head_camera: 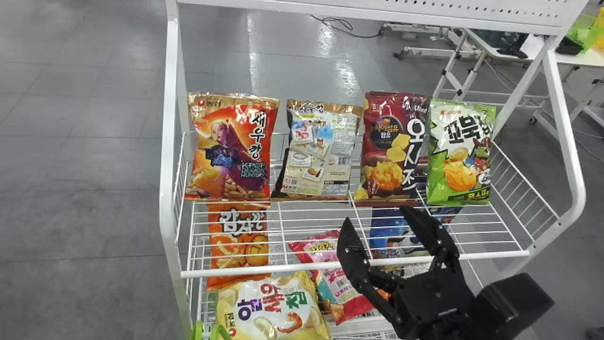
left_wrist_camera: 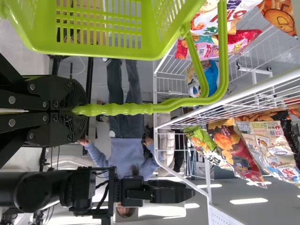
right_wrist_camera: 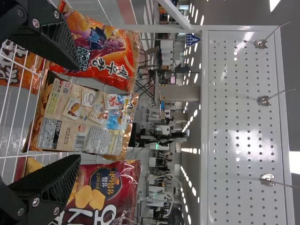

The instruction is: Hold basket handle with left hand then pick spicy shrimp crackers with right hand and place into basket

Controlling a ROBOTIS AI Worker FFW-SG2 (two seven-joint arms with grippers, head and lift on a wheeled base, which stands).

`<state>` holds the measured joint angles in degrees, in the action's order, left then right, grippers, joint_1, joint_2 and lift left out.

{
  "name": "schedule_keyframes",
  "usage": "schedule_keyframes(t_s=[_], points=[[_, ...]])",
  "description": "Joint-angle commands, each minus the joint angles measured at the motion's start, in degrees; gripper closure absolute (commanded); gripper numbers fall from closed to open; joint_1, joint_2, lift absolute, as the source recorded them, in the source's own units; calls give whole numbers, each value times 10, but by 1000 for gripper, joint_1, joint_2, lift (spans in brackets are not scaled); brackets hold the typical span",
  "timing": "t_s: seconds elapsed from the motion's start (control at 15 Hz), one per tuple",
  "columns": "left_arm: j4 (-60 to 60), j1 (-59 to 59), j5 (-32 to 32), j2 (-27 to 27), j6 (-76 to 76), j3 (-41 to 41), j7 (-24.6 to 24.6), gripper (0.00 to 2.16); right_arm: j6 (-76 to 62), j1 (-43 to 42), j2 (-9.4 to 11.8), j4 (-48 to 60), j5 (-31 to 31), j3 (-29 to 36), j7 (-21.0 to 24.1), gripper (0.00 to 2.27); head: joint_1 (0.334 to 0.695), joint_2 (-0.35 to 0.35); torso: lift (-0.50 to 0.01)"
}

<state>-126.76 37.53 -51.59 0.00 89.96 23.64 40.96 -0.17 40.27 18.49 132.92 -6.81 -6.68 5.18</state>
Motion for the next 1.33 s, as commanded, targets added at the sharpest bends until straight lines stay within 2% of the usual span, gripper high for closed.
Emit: schedule_keyframes(t_s=[0.0, 0.8, 1.27], points=[[-1, 0, 0, -1, 1, -2, 0, 1895, 0, -2, -1, -3, 0, 1, 0, 151, 695, -199, -37], [1, 1, 0, 1, 1, -3, 0, 1895, 8, -31, -9, -29, 0, 3, -1, 151, 695, -213, -37], [2, 4, -1, 18, 1, -11, 0, 1895, 56, -121, -52, -103, 21, -18, -2, 151, 695, -191, -37]])
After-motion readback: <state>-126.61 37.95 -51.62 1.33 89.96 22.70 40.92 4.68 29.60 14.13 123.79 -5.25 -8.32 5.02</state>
